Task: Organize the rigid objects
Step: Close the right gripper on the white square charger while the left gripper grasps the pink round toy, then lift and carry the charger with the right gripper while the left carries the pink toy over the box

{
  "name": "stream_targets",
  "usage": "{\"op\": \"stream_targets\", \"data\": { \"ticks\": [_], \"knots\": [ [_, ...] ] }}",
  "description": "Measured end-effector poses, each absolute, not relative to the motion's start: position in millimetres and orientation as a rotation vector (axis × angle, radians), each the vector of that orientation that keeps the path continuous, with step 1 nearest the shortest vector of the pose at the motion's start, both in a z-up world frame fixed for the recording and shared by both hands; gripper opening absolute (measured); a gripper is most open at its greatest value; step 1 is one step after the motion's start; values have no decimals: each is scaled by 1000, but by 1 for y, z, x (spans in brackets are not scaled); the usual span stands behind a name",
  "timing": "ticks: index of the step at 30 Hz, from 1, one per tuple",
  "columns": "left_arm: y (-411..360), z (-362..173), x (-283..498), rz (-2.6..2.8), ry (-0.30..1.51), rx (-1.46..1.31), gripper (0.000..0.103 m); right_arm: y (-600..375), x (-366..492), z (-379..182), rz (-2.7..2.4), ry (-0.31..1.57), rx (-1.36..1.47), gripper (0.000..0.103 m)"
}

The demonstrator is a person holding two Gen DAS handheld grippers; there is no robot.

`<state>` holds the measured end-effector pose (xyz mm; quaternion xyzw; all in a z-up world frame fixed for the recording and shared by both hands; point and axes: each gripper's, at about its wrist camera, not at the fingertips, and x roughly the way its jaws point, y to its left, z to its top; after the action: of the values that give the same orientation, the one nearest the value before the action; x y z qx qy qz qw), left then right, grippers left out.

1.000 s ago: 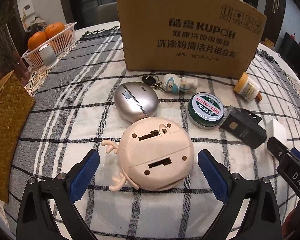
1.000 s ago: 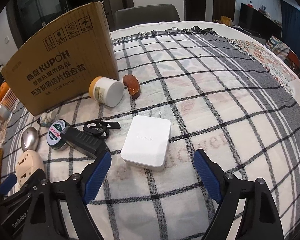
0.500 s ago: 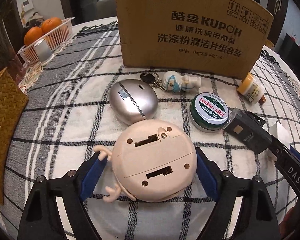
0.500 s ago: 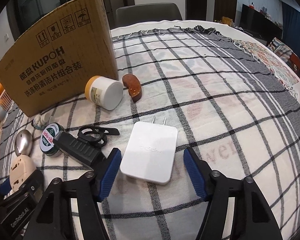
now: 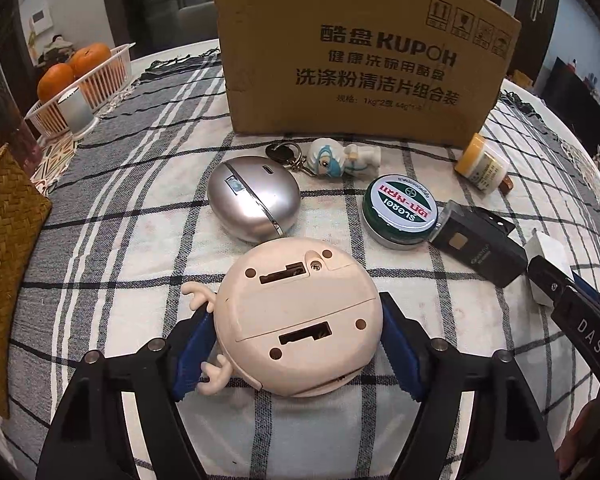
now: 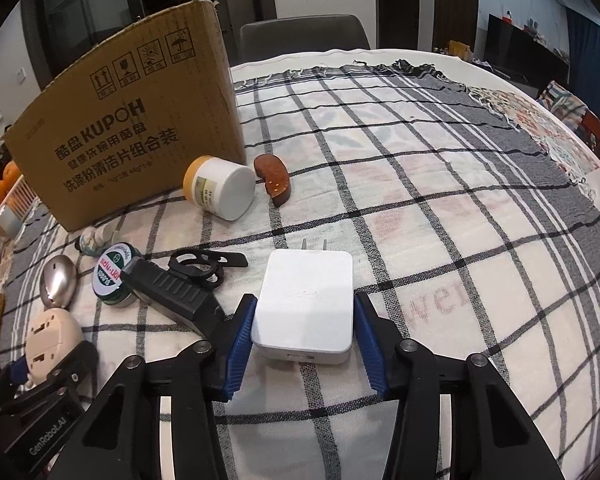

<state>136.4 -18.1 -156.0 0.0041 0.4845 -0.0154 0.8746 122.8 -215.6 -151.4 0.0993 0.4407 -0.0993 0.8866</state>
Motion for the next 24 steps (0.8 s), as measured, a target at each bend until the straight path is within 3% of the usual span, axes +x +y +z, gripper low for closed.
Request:
{"op": "stream_targets", "data": {
  "ticks": [24],
  "knots": [
    [-19,-92,113,-85,814,57,76,-207,87,-94,-131,777,213,47]
  ]
}}
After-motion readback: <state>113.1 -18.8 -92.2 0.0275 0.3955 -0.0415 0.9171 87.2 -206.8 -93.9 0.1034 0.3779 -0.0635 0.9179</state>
